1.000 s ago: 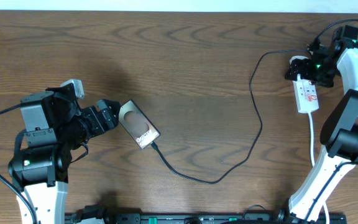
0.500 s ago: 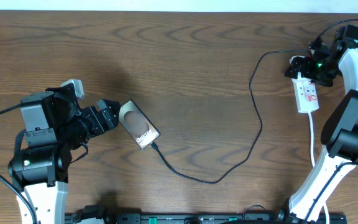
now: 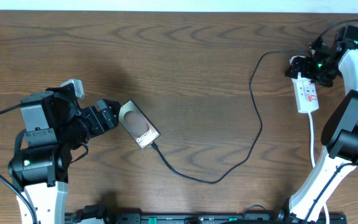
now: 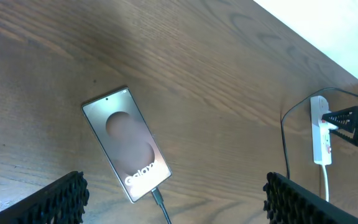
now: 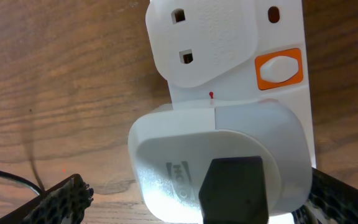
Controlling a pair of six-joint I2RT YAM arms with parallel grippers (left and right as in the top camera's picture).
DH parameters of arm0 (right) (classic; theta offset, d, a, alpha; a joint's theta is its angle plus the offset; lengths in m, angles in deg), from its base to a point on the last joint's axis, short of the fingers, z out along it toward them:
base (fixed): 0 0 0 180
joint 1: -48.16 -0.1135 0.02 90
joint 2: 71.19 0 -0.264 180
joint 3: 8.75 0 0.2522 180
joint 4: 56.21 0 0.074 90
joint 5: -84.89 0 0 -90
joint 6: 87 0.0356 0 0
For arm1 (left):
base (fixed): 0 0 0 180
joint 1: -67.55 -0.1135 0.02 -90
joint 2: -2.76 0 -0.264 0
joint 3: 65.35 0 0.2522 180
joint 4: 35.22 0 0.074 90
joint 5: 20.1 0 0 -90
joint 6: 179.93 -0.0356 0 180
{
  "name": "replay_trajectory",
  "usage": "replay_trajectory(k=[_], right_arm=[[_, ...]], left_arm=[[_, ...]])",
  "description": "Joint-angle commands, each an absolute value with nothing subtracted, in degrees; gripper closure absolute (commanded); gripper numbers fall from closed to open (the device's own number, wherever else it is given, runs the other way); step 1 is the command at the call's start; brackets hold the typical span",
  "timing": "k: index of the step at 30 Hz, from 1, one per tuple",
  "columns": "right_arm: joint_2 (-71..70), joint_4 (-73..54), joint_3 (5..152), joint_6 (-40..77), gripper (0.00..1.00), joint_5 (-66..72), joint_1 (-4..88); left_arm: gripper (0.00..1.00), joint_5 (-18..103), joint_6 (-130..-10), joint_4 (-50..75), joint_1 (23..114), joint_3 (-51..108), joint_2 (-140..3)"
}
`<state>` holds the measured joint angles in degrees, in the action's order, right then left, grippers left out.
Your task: Plug charger to phone and switch on socket
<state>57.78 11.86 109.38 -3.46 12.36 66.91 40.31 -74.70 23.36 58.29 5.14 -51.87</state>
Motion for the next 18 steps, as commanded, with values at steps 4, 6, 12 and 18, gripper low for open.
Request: replay_trajectory(k=[4, 6, 12, 18], right_arm=[[60.2, 12.0, 104.7, -1.3, 0.03, 24.9, 63.6], [60.2, 11.9, 104.4, -1.3, 0.03, 24.9, 63.2], [60.2, 10.5, 102.8, -0.9, 0.03, 24.9, 62.6], [60.1, 14.0, 105.6, 1.0, 0.04, 20.8, 63.3]], left_arm=[[0.11, 41.1, -74.7, 23.5, 58.2, 5.2, -51.9], [0.11, 41.1, -74.6, 23.5, 58.2, 5.2, -51.9], [0.11, 41.1, -74.6, 23.5, 58.2, 5.2, -51.9], [0.11, 41.1, -74.6, 23.5, 58.2, 5.2, -51.9]])
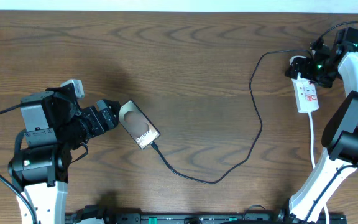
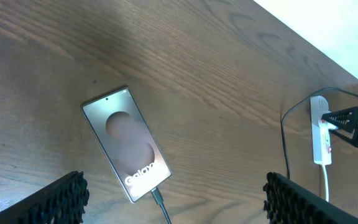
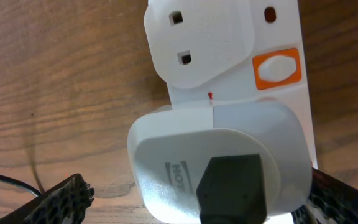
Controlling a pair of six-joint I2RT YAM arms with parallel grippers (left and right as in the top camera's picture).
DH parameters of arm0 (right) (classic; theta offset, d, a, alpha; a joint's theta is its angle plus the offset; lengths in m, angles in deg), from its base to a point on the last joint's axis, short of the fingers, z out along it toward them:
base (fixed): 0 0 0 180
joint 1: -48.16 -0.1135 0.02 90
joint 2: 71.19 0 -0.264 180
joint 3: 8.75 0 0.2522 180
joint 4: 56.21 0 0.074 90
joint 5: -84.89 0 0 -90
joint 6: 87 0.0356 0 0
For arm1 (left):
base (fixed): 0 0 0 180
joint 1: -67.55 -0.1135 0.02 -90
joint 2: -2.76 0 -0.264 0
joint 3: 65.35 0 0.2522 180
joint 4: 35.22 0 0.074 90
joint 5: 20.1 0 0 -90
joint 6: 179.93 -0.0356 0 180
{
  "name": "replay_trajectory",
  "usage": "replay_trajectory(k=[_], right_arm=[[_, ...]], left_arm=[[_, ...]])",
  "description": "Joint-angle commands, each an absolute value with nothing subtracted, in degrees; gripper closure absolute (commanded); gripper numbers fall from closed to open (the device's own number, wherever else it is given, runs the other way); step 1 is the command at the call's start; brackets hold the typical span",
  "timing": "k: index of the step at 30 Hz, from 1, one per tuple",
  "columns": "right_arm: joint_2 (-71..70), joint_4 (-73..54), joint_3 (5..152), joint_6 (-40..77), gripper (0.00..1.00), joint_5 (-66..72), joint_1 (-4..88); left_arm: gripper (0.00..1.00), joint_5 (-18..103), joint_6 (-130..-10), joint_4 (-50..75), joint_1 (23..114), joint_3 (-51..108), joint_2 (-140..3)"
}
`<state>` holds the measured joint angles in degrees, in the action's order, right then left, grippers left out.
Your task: Plug charger to phone and switch on socket
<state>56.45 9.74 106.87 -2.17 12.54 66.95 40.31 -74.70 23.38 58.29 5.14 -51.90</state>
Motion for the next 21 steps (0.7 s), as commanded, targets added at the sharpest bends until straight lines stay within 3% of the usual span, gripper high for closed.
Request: replay_trajectory(k=[1, 11, 21], right_arm=[[60.0, 15.7, 107.0, 1.3, 0.04, 19.3, 63.6], [53.2, 30.1, 120.3, 4.6, 0.01, 5.0, 64.8], [38.8, 31.8, 122.3, 5.6, 0.01, 2.7, 64.7]], left_arm=[[0.11, 41.1, -74.7, 23.5, 58.2, 5.2, -51.9], [0.11, 41.1, -74.7, 23.5, 58.2, 5.2, -51.9], [0.11, 41.0, -74.7, 23.5, 58.2, 5.2, -51.9]])
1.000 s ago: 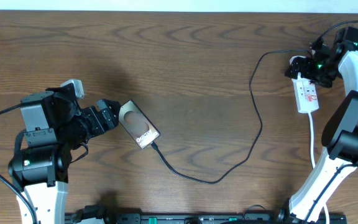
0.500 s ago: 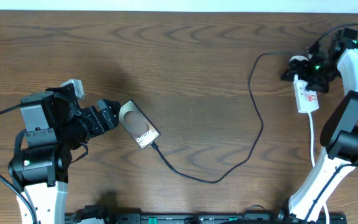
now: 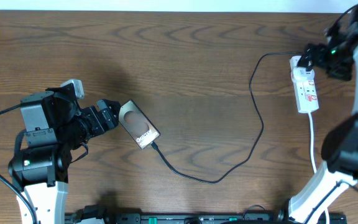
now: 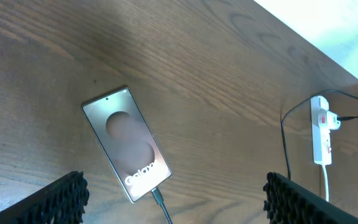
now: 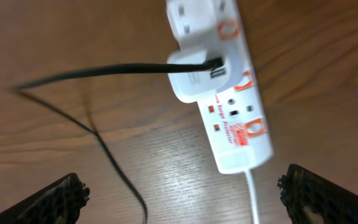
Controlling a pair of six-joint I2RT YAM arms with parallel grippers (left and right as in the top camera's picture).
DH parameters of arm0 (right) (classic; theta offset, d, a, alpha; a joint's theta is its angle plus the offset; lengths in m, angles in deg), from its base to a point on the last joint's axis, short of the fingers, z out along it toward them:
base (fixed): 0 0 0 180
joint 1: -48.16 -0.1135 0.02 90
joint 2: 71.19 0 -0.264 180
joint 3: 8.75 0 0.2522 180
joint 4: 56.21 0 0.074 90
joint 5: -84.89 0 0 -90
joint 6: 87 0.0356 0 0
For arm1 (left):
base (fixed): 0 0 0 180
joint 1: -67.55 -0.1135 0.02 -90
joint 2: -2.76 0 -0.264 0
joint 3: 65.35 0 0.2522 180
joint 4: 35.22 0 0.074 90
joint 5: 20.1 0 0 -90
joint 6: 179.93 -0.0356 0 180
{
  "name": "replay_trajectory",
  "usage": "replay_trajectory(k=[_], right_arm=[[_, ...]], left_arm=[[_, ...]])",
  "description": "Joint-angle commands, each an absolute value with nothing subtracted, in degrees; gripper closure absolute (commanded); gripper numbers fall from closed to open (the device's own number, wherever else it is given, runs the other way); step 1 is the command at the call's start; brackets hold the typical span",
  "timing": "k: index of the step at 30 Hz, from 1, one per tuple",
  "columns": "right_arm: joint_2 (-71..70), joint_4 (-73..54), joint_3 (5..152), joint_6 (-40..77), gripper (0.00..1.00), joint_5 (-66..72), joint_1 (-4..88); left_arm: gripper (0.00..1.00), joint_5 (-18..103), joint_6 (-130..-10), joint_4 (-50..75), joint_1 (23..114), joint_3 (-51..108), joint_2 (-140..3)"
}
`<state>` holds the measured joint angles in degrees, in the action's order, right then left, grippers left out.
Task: Plug charger to phone and switch on socket
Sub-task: 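Lift the right gripper up and away from the power strip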
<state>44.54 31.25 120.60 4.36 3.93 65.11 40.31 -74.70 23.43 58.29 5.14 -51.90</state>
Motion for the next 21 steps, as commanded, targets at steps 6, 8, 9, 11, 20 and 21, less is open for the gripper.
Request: replay_trajectory(k=[6, 8, 9, 11, 20, 21], right_arm=[[30.9, 34.7, 122.3, 5.6, 0.01, 2.7, 64.7], [29.1, 36.1, 122.3, 5.6, 0.01, 2.7, 64.7], [28.4, 36.5, 122.3, 5.5, 0.01, 2.7, 64.7], [27.3, 36.7, 122.3, 5.5, 0.01, 2.7, 64.7], [27.0, 36.7, 122.3, 5.5, 0.01, 2.7, 64.7], [27.0, 36.7, 122.3, 5.5, 0.01, 2.7, 64.7]], left_arm=[[0.11, 41.1, -74.7, 23.5, 58.2, 5.2, -51.9], [0.11, 41.0, -74.6, 23.5, 58.2, 5.2, -51.9], [0.11, 41.1, -74.7, 23.5, 58.2, 5.2, -51.9], [0.11, 41.1, -74.7, 23.5, 58.2, 5.2, -51.9], [0.11, 41.0, -74.7, 23.5, 58.2, 5.2, -51.9], [0.11, 41.1, -74.7, 23.5, 58.2, 5.2, -51.9]])
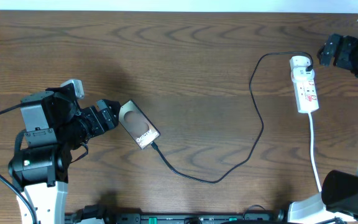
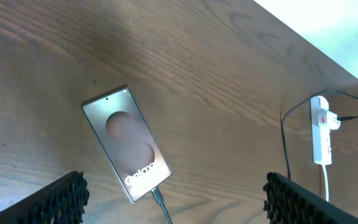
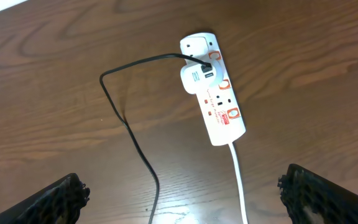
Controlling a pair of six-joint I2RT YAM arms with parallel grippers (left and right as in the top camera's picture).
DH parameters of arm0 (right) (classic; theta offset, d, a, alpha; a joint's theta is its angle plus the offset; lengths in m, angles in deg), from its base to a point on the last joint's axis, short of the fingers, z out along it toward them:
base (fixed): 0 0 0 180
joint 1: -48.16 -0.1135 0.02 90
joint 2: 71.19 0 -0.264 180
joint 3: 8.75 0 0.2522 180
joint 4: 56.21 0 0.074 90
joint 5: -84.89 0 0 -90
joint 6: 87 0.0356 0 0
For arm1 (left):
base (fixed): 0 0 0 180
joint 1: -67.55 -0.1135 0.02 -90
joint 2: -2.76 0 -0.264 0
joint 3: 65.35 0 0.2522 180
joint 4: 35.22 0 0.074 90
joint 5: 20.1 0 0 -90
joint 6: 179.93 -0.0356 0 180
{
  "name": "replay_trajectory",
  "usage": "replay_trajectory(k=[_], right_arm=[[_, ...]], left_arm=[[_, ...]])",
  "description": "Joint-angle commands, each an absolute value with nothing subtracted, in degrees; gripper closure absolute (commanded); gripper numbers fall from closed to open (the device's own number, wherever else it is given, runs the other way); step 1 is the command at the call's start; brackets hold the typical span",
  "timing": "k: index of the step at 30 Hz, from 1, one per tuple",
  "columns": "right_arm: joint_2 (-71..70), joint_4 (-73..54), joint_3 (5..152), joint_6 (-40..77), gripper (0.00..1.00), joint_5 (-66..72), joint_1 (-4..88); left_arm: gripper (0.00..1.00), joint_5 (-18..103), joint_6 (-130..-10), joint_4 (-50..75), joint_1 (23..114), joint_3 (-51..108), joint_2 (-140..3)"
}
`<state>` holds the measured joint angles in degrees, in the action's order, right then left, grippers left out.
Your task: Plug charger to phone and switch on socket
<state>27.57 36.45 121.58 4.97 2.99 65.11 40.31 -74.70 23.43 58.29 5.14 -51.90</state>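
Observation:
A phone point(image 1: 139, 124) with "Galaxy" on its screen lies on the wood table, also seen as the phone point(image 2: 126, 144). A black cable point(image 1: 253, 124) runs from its lower end to a white adapter point(image 3: 197, 79) plugged in the white socket strip point(image 1: 304, 86), the strip point(image 3: 215, 106) with orange switches. My left gripper point(image 1: 107, 115) sits open just left of the phone, its fingers point(image 2: 55, 199) wide apart. My right gripper point(image 1: 328, 53) hangs open high at the strip's right, its fingertips point(image 3: 61, 196) spread at the frame corners.
The strip's white lead point(image 1: 312, 149) runs toward the table's near edge. A black bar point(image 1: 185, 218) lies along the front. The table's far edge point(image 2: 309, 43) meets a white wall.
My right gripper has risen and drawn back to the right, farther from the socket strip, which now looks small in its wrist view. The left gripper and phone are unchanged.
My right gripper was pressed close over the adapter and orange switch on the strip at the two oldest moments. Then it had lifted off to the right, and now it hangs higher and farther away. The phone stayed cabled and the left gripper still throughout.

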Motion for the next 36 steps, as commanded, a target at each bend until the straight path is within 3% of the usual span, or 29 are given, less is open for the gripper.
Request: replay_trajectory(k=[1, 17, 28, 32, 36], right_arm=[[27.0, 36.7, 122.3, 5.5, 0.01, 2.7, 64.7], [27.0, 36.7, 122.3, 5.5, 0.01, 2.7, 64.7], [27.0, 36.7, 122.3, 5.5, 0.01, 2.7, 64.7], [27.0, 36.7, 122.3, 5.5, 0.0, 2.7, 64.7], [27.0, 36.7, 122.3, 5.5, 0.01, 2.7, 64.7]], left_arm=[[0.11, 41.0, -74.6, 23.5, 58.2, 5.2, -51.9], [0.11, 41.7, -75.3, 24.0, 59.6, 5.2, -49.8], [0.11, 59.8, -75.5, 29.4, 70.7, -0.5, -32.6], [0.11, 60.3, -75.4, 25.1, 71.2, -8.0, -21.8], [0.11, 60.3, -75.5, 12.5, 71.2, -16.9, -12.3]])
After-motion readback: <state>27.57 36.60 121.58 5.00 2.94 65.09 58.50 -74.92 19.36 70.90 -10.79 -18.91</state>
